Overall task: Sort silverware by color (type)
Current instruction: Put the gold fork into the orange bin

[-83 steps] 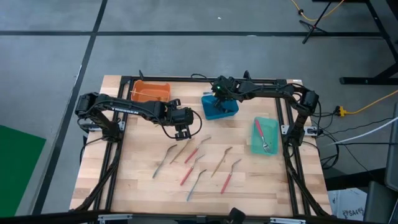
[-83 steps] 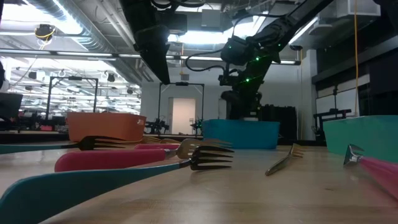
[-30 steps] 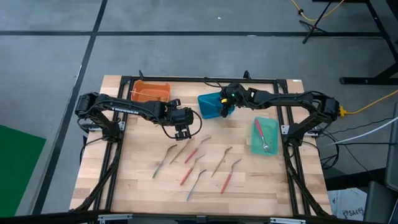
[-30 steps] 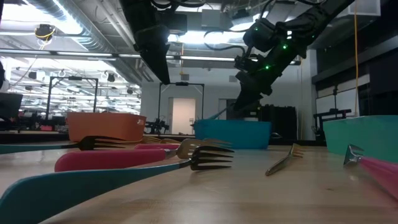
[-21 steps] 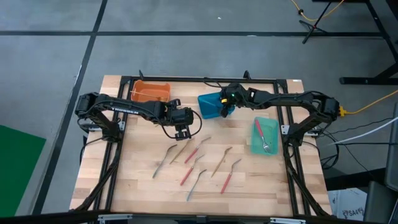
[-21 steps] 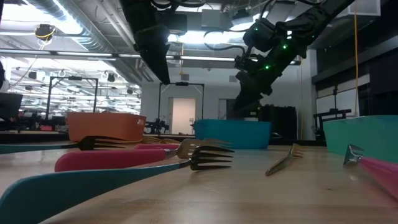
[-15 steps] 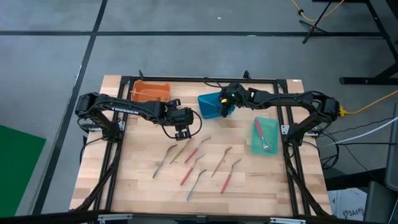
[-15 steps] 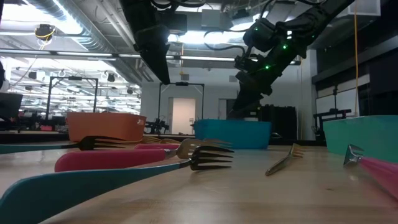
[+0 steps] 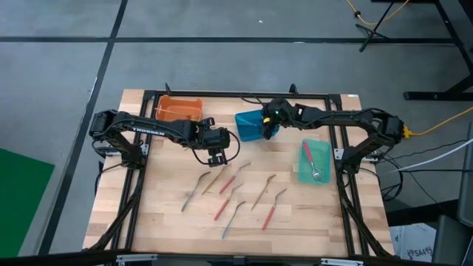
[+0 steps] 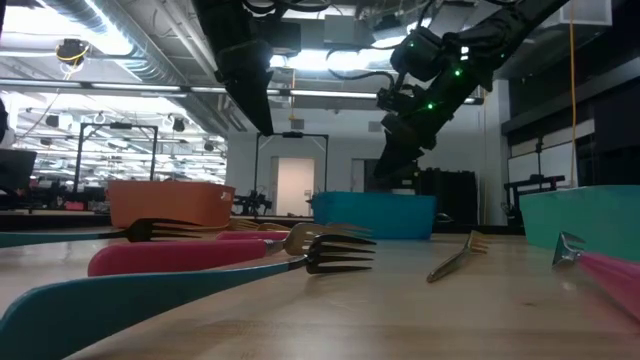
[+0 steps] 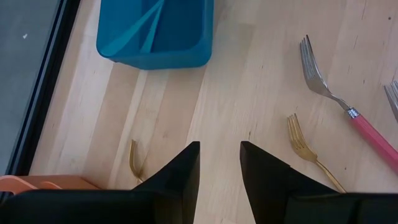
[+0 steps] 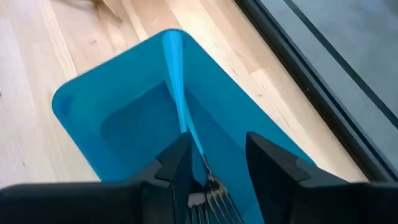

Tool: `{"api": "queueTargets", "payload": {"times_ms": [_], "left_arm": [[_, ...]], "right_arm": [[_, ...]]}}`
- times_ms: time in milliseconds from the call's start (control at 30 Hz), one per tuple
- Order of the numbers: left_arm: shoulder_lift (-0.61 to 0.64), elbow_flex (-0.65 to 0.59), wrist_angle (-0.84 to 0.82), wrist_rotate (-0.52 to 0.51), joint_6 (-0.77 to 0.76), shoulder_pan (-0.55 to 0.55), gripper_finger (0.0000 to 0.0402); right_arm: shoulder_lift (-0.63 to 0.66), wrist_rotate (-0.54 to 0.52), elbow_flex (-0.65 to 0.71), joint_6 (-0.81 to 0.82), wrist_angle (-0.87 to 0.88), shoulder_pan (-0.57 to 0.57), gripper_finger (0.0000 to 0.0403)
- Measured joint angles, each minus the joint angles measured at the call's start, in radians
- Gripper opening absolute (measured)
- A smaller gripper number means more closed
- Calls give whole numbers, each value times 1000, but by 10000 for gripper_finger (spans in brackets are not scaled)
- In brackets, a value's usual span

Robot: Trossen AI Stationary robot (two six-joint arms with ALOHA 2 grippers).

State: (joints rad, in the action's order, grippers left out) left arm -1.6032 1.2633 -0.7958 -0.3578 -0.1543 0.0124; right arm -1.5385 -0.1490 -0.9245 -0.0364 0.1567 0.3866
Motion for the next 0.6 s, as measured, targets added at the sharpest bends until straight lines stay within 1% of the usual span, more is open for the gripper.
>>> {"api": "queueTargets", "payload": {"times_ms": [133,300,433,600], "left_arm": [[0,0,0,1,-12,0,108],[0,0,-27,2,-108,1,108],[0,-23,-39,9,-198,13,108],[0,-116,-41,12,-318,36,108]], "right_arm": [[8,0,-61,-2,100,0,139],[12,2,-137,-2,230,0,138],[12,3,-163,-2,260,0,138],[12,10,-170,-3,264,0,138]]}}
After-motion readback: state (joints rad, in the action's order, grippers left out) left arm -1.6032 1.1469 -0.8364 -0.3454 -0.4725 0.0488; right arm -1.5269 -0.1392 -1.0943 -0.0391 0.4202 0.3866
